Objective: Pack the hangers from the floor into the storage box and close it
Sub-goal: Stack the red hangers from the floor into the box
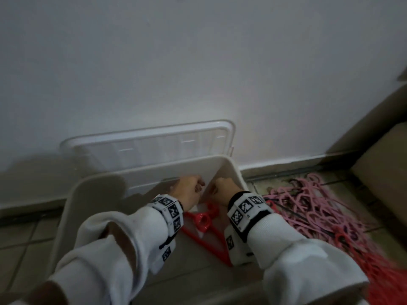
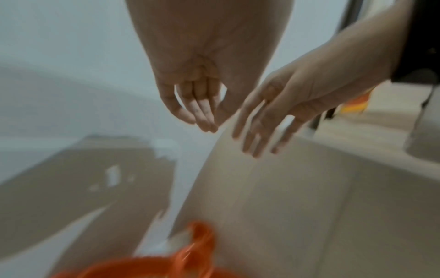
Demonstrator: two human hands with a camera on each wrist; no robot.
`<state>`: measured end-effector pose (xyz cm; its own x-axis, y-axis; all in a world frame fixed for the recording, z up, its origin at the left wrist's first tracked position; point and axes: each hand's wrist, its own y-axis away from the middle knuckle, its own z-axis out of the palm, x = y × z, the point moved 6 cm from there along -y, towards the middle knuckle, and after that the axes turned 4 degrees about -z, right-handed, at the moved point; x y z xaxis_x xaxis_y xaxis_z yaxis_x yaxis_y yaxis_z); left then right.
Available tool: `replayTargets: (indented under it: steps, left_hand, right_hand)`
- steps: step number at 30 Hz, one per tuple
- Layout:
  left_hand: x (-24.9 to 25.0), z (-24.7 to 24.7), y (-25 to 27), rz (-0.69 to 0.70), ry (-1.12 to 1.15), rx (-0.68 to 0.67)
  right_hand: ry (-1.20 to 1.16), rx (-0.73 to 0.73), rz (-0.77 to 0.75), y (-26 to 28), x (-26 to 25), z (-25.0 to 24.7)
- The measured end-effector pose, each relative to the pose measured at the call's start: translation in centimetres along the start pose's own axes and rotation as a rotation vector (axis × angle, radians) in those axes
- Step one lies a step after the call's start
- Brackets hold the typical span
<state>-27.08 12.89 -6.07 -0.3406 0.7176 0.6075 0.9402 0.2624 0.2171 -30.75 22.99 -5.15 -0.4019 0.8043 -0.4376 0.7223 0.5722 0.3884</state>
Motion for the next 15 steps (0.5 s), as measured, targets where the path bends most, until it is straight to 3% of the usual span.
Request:
replayTargets:
  steps: [4,6,11,15]
  left_hand:
    - [5.9,-2.6,3.0,0.141,0.056,0.11]
    - [9.2,-2.8,4.2,0.229,0.095,0.153]
    - [16.7,0.1,6.5,0.415,0.154,0.082]
    - [21.3,5.0,8.1,0.476,0.149,-0.072]
  right_hand:
    - [-0.107,0.18,-0.201,6.0,0.4,-5.6]
    - [-0.141,0.253,-0.214,9.1,2.8,-7.7]
    - [-0.142,0.315,-0.03,14.9,12.0,-9.2]
    - [-0.149,0.243,0.188,17.7,20.4,-6.6]
